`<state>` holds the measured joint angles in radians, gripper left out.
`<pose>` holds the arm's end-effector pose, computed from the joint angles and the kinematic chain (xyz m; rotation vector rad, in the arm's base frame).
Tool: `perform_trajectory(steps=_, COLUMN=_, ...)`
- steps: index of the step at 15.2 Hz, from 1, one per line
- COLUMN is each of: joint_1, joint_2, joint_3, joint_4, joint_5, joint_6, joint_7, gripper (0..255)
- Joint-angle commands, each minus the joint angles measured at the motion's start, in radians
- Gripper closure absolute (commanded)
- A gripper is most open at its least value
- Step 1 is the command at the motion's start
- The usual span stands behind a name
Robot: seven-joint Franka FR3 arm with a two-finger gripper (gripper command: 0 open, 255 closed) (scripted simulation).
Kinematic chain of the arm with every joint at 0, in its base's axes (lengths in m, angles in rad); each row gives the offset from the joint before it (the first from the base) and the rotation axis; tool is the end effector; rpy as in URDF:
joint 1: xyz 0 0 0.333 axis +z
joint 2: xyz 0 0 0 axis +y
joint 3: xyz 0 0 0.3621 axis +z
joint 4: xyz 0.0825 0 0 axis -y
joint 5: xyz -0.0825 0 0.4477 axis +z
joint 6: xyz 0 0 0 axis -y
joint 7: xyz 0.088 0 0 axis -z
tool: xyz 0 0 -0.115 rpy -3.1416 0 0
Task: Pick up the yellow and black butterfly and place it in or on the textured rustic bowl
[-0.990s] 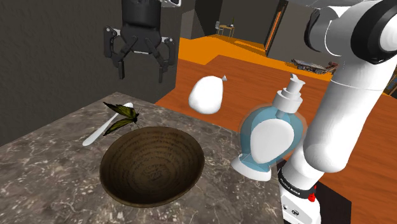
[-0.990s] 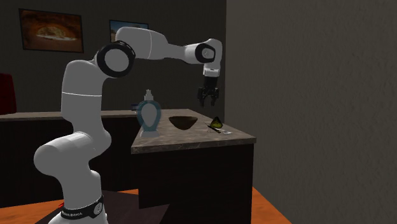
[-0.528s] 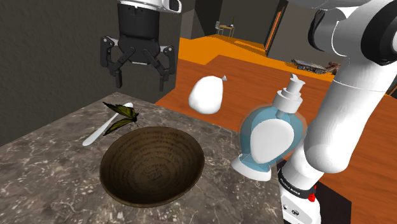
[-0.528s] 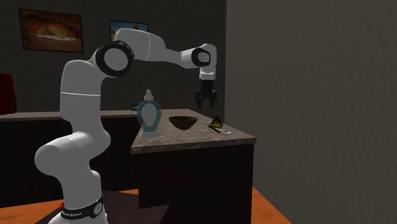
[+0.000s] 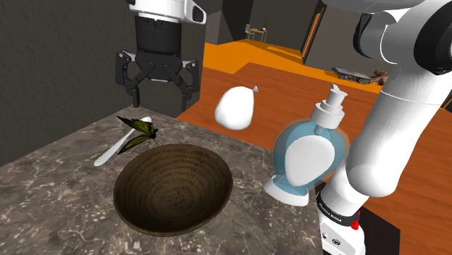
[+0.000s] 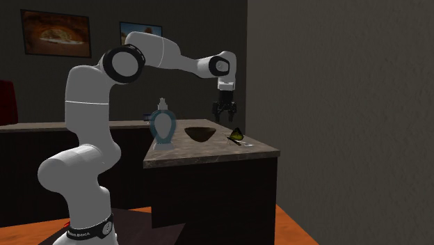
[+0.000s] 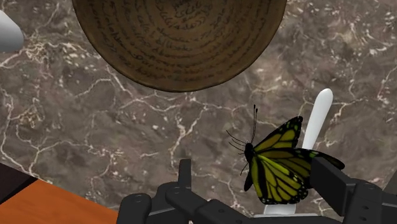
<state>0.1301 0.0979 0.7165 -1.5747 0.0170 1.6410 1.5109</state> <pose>0.4435 0.4740 0.6193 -2.9432 1.0208 0.1215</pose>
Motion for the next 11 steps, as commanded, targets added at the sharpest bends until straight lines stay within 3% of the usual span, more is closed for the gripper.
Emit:
perform_trajectory(steps=1, joint_1=0.000, joint_2=0.000, joint_3=0.000, joint_4=0.000, joint_5=0.000, joint_6=0.000, joint_7=0.000, gripper=0)
perform_trajectory(steps=2, joint_1=0.000, joint_2=0.000, joint_3=0.000, joint_4=0.000, joint_5=0.000, joint_6=0.000, joint_7=0.000, gripper=255)
perform_trajectory(steps=11, joint_1=0.000, joint_2=0.000, joint_3=0.000, joint_4=0.000, joint_5=0.000, joint_6=0.000, joint_7=0.000, gripper=255)
